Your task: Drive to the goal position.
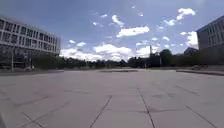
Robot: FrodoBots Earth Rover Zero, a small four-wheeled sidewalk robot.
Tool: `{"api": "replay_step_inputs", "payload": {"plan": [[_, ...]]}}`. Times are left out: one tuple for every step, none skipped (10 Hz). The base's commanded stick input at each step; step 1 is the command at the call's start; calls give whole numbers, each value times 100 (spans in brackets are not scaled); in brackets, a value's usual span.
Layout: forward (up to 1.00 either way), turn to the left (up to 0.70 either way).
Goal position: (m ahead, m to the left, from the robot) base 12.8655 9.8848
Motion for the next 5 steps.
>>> {"api": "replay_step_inputs", "payload": {"plan": [[70,0],[70,0],[70,0],[70,0],[70,0]]}}
